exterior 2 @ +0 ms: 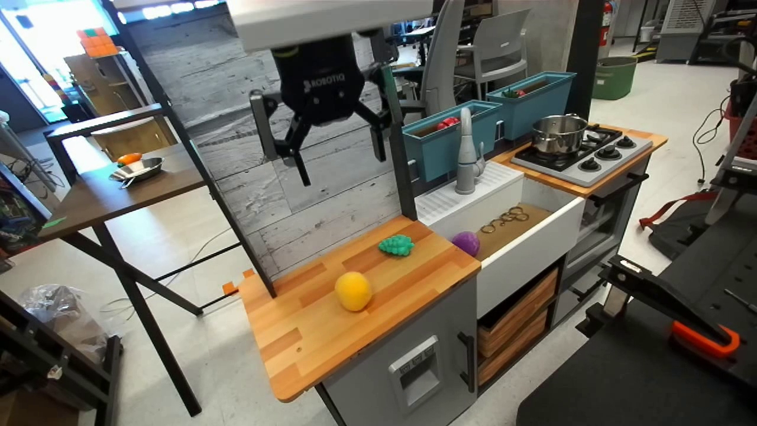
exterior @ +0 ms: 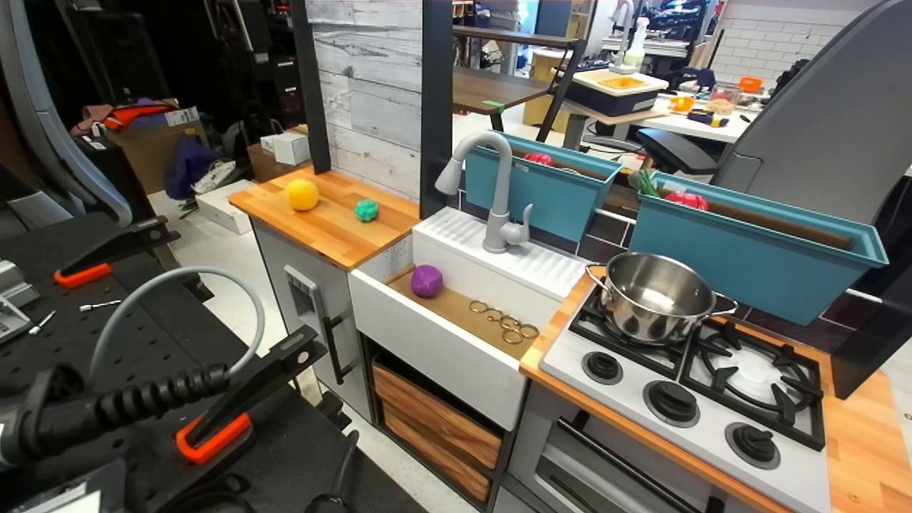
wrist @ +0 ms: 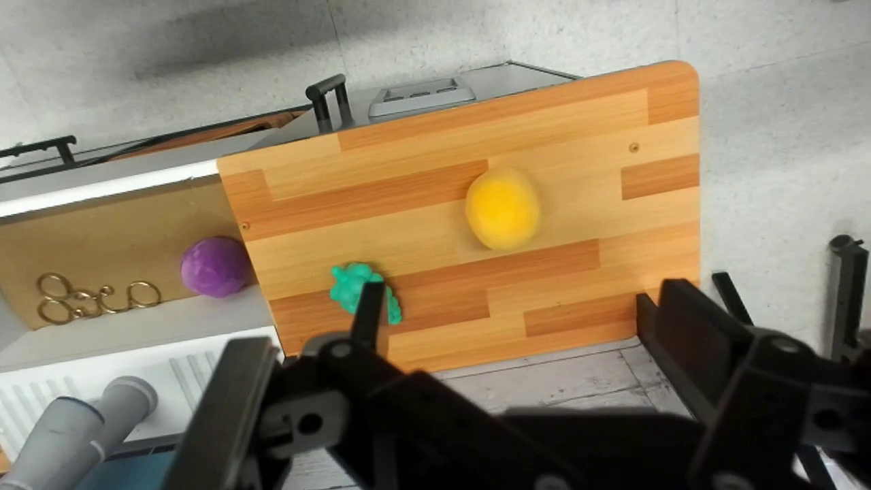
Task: Move the yellow ball to the right
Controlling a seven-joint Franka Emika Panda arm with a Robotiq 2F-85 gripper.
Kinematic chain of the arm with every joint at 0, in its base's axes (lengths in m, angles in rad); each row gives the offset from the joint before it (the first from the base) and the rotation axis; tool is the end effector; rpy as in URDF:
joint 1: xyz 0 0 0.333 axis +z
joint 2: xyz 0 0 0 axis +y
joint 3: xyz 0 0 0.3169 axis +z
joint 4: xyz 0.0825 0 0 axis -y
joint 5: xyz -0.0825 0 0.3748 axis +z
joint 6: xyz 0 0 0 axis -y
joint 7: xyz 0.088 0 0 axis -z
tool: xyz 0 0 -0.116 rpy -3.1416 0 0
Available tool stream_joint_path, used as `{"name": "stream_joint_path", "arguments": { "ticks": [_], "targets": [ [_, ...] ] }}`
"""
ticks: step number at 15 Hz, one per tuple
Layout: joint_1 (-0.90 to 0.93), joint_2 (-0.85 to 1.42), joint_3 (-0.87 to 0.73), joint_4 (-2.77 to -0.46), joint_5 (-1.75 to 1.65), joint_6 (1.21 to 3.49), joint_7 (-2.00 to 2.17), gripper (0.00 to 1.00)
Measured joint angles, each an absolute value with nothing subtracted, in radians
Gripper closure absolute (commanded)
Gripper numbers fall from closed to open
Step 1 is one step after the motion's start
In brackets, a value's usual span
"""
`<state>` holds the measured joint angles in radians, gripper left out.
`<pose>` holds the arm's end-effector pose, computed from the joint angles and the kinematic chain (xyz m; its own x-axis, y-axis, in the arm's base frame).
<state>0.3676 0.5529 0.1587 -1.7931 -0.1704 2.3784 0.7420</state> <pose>0.5713 0.3193 0.2468 0.9912 -0.1193 0.0567 -0.1196 -0.9928 0.0018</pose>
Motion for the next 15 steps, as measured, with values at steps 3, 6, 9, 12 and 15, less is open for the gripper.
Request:
{"name": "stream_joint_path", "arguments": {
  "ticks": [3,6,9,12,15],
  "targets": [
    [0.395,0.646,0.128,-1.723,-0.169,2.377,0.743,0.00],
    [0.407,0.738,0.112,-1.654,-0.165,2.375,0.743,0.00],
    [0.422,0.826,0.105,-1.592,-0.158,2.373,0.743,0.00],
    [0.446,0.909,0.087,-1.528,-0.155,2.350,0.744,0.00],
    [0.457,0.988,0.077,-1.451,-0.144,2.309,0.746,0.00]
  ]
}}
